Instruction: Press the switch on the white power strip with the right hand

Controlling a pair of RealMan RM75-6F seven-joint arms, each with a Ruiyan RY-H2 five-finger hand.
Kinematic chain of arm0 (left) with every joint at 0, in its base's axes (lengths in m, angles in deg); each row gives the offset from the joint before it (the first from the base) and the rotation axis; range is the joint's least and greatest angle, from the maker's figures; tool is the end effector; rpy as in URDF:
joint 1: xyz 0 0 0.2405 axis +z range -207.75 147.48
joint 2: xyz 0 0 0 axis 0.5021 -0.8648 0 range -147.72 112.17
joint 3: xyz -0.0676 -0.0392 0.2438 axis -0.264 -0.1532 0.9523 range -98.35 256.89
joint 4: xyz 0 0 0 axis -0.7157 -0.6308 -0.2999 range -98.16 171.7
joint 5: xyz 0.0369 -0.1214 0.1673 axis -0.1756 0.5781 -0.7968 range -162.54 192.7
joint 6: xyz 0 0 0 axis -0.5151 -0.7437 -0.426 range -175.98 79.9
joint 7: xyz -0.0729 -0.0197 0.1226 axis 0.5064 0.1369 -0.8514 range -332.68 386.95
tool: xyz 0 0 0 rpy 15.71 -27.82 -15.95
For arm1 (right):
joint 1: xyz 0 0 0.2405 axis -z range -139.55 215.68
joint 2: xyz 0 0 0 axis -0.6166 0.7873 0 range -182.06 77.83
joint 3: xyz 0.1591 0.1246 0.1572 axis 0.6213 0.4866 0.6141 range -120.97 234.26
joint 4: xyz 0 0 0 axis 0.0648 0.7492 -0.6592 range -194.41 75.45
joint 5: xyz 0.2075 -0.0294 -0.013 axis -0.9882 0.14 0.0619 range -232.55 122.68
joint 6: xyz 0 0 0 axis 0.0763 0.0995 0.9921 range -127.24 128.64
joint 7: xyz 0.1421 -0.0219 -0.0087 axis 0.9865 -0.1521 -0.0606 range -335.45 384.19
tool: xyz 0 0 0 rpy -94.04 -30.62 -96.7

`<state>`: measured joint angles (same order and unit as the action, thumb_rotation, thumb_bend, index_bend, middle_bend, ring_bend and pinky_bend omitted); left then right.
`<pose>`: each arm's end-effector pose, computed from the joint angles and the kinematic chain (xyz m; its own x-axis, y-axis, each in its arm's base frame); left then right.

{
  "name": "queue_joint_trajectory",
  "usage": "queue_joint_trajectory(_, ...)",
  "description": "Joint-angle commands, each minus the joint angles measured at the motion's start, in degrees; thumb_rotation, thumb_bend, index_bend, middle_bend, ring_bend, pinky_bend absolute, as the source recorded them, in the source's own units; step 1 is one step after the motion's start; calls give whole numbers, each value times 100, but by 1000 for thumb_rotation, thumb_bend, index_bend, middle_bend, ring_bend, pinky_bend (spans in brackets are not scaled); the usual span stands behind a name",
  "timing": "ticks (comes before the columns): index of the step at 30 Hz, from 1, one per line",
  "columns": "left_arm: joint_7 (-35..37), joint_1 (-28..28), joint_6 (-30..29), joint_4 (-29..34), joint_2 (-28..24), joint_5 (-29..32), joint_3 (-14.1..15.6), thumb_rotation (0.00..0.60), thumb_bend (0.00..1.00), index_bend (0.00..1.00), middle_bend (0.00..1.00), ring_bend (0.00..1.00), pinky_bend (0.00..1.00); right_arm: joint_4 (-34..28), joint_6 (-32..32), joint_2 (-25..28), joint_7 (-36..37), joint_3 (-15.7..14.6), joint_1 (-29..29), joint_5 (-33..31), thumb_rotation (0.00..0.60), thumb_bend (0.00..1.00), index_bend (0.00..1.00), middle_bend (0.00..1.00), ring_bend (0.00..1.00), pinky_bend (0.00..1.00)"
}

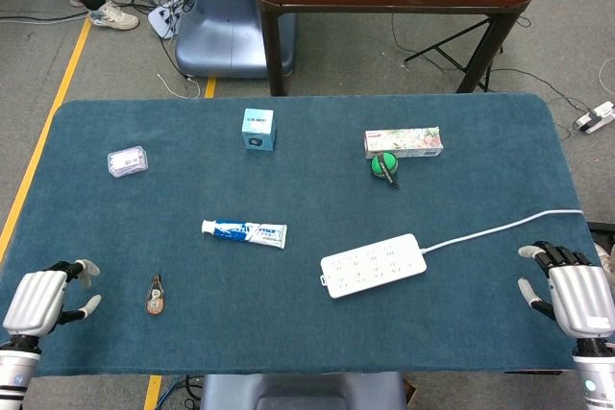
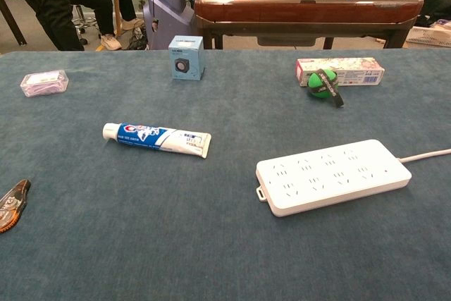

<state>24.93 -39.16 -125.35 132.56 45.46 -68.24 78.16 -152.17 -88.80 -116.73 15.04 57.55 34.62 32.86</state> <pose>-0.3024 0.1941 0.1385 0.3902 0.1442 0.9094 0.9205 -0.0383 -0.3889 -0.3074 -0.1661 0.1596 0.5289 0.0328 0.8481 -0.8482 -0.0127 0.5295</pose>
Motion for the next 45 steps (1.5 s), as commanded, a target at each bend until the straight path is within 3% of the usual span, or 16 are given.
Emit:
queue_joint_trajectory(1, -5, 7, -38, 13, -4, -14, -9, 600, 273, 537, 538, 429, 547, 27, 95, -18, -4, 13, -42, -2, 600, 261, 359, 349, 360, 443)
queue_joint_trajectory(3, -7, 9, -43, 3, 7, -10, -9, 600, 273, 537, 539, 430, 547, 45, 231, -25, 48, 37, -99, -50, 600, 264, 359, 359, 363, 457)
queue_joint_trajectory(6, -65, 4, 28, -39, 20, 41, 19, 600, 273, 538, 541, 430, 547, 115, 471, -95, 46, 101, -241, -106, 600, 285, 359, 410, 407, 577)
queue_joint_trajectory(9, -51, 25, -6, -13, -1, 62, 12, 600, 273, 538, 541, 430, 547, 165, 666, -214, -53, 135, -401, -45, 600, 298, 359, 482, 548, 711)
queue_joint_trajectory(13, 27, 63, -83, 16, -51, 74, -10, 600, 273, 539, 541, 430, 547, 114, 1120, -317, -335, 186, -703, -53, 600, 361, 359, 672, 761, 867)
queue_joint_trajectory(19, 130, 90, -134, 15, -103, 82, -30, 600, 273, 539, 541, 431, 547, -85, 1808, -534, -1203, 357, -1187, -322, 600, 522, 359, 903, 979, 998)
queue_joint_trajectory(24, 179, 90, -119, -10, -118, 120, -47, 600, 273, 540, 541, 431, 547, -199, 2314, -751, -1980, 476, -1530, -752, 600, 655, 359, 967, 1000, 1000)
queue_joint_trajectory(31, 225, 85, -80, -54, -108, 164, -57, 600, 273, 541, 542, 432, 548, -195, 2688, -1070, -2594, 519, -1841, -1215, 600, 821, 359, 976, 1000, 1000)
queue_joint_trajectory(45, 325, 79, -30, -155, -108, 244, -89, 600, 273, 543, 543, 433, 549, -34, 2940, -1445, -3040, 334, -2130, -1624, 600, 896, 359, 980, 1000, 1000)
